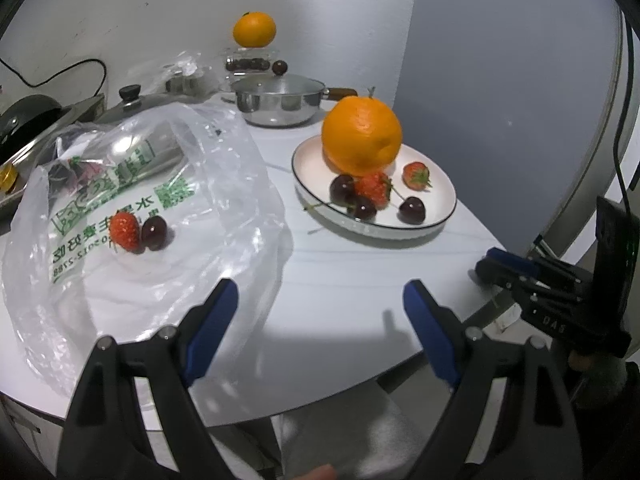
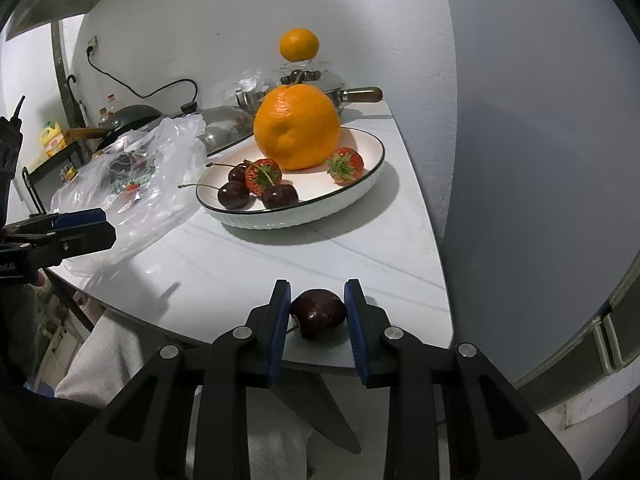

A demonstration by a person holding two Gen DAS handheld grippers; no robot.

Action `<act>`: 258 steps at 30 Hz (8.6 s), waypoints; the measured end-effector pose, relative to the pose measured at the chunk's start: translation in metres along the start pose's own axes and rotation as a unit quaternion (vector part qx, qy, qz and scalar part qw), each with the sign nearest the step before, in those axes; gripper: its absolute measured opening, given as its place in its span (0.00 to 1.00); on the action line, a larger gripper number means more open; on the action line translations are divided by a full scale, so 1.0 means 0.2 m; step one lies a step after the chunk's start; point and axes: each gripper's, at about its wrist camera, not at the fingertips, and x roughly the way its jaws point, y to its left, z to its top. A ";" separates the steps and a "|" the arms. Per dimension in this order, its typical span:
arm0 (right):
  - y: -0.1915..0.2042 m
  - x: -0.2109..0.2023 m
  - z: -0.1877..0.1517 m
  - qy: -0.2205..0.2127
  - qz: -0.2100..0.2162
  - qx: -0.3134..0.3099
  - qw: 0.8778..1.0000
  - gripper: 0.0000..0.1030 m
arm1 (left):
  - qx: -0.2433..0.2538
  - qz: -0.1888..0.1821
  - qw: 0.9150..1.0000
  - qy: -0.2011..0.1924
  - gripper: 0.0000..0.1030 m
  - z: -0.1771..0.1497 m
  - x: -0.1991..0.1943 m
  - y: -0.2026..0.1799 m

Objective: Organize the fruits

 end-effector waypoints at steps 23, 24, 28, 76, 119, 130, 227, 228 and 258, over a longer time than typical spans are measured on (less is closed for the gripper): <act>0.10 0.02 0.25 -0.028 0.024 -0.032 0.999 0.29 | -0.025 0.024 0.999 -0.017 0.83 0.08 -0.04 0.13; 0.10 0.02 0.26 -0.029 0.025 -0.034 0.999 0.29 | -0.026 0.026 0.999 -0.018 0.83 0.08 -0.04 0.13; 0.10 0.05 0.32 -0.032 0.027 -0.041 0.998 0.29 | -0.032 0.033 0.999 -0.022 0.83 0.10 -0.05 0.16; 0.23 0.23 0.53 -0.014 -0.028 -0.023 0.999 0.43 | -0.059 0.072 0.995 -0.033 0.83 0.20 -0.13 0.59; 1.12 0.62 0.70 0.032 0.098 -0.134 0.986 0.49 | -0.123 0.113 0.985 -0.051 0.83 0.10 -0.26 1.16; 1.19 0.80 0.62 0.082 0.108 -0.145 0.980 0.48 | -0.136 0.117 0.983 -0.041 0.83 0.08 -0.21 1.24; 0.74 0.56 0.77 0.001 0.101 -0.089 0.991 0.29 | -0.010 0.064 0.996 0.055 0.37 0.32 0.37 0.71; 0.74 0.55 0.76 -0.001 0.101 -0.090 0.991 0.29 | -0.009 0.063 0.997 0.053 0.37 0.32 0.35 0.71; 0.61 0.19 0.72 -0.045 0.070 -0.085 0.993 0.29 | 0.017 0.071 0.997 -0.026 0.37 0.42 0.00 0.45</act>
